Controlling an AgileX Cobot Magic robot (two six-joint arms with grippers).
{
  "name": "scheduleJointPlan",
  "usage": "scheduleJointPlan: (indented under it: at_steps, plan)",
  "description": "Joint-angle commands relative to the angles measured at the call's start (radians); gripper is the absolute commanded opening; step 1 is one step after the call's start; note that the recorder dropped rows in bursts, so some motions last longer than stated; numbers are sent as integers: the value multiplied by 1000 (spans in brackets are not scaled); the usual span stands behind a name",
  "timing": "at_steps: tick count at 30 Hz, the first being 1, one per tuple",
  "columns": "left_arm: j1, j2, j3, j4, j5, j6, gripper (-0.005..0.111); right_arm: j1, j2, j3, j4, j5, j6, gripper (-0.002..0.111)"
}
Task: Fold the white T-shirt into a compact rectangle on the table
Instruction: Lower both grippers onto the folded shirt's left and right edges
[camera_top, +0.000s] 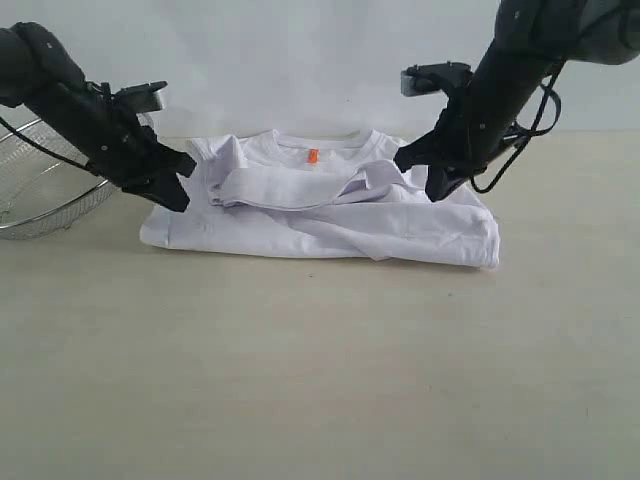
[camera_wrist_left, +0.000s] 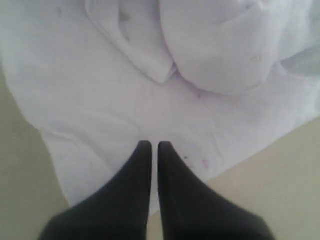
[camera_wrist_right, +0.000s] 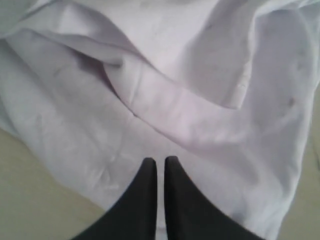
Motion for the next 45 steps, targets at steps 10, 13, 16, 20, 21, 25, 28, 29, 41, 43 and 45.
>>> scheduleJointPlan:
  at_steps: [10, 13, 16, 20, 21, 25, 28, 29, 41, 43, 45]
  plan:
    - [-41, 86, 0, 109, 35, -89, 5, 40, 100, 6, -106, 47, 87, 0]
    - [-41, 119, 0, 165, 29, -124, 5, 40, 125, 6, -163, 57, 106, 0]
    - [-41, 138, 0, 199, 16, -144, 5, 30, 141, 6, -248, 60, 154, 0]
    - [-34, 140, -2, 238, 11, -144, 5, -11, 156, 6, -271, 65, 177, 0]
    - [-26, 140, -2, 241, 11, -144, 5, -23, 156, 6, -273, 63, 177, 0]
    - [6, 140, -2, 249, 13, -144, 5, -75, 156, 6, -275, 47, 175, 0]
    - [17, 140, -2, 249, 15, -144, 5, -100, 156, 6, -275, 48, 173, 0]
    - [17, 140, -2, 247, 15, -144, 5, -105, 156, 6, -275, 51, 173, 0]
    - [12, 33, -2, 43, 62, -35, 5, -95, 29, 6, -130, 40, 61, 0]
    - [12, 15, -2, 43, 20, -35, 5, -88, 8, 6, -114, 9, 44, 0]
    - [10, 16, -2, 37, -21, -35, 5, -81, 5, 6, -114, -20, 44, 0]
